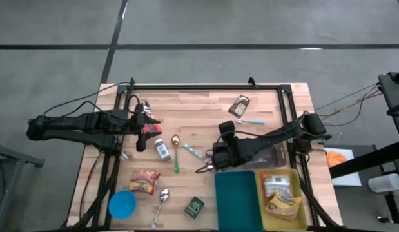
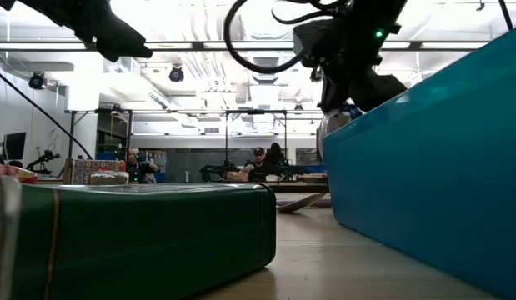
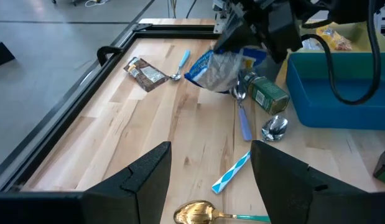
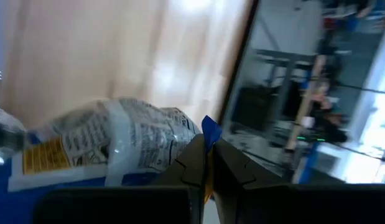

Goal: Pick & Place Food Item
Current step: Put the blue noodle pack into the yellow bin

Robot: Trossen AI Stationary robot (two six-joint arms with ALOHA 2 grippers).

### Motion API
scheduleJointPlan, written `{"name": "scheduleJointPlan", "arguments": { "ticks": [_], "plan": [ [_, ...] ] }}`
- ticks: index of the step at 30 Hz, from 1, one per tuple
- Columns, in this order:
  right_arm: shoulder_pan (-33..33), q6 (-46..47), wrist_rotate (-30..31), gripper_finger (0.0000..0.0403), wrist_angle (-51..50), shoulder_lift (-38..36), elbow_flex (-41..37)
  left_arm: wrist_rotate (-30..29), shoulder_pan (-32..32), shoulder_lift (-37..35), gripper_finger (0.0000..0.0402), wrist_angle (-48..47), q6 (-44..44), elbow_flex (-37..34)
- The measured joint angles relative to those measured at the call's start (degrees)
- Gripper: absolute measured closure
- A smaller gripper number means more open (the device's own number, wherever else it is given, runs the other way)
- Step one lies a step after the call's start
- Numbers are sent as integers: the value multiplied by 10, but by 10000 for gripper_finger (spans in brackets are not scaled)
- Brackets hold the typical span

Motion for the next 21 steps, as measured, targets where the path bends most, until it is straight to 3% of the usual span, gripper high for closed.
{"name": "scheduleJointPlan", "arguments": {
  "ticks": [11,21],
  "plan": [
    [39,13,25,390,-13,-81,0,0,0,0,180,-3,0,0],
    [131,43,21,390,-35,-199,0,0,0,0,180,-4,0,0]
  ]
}}
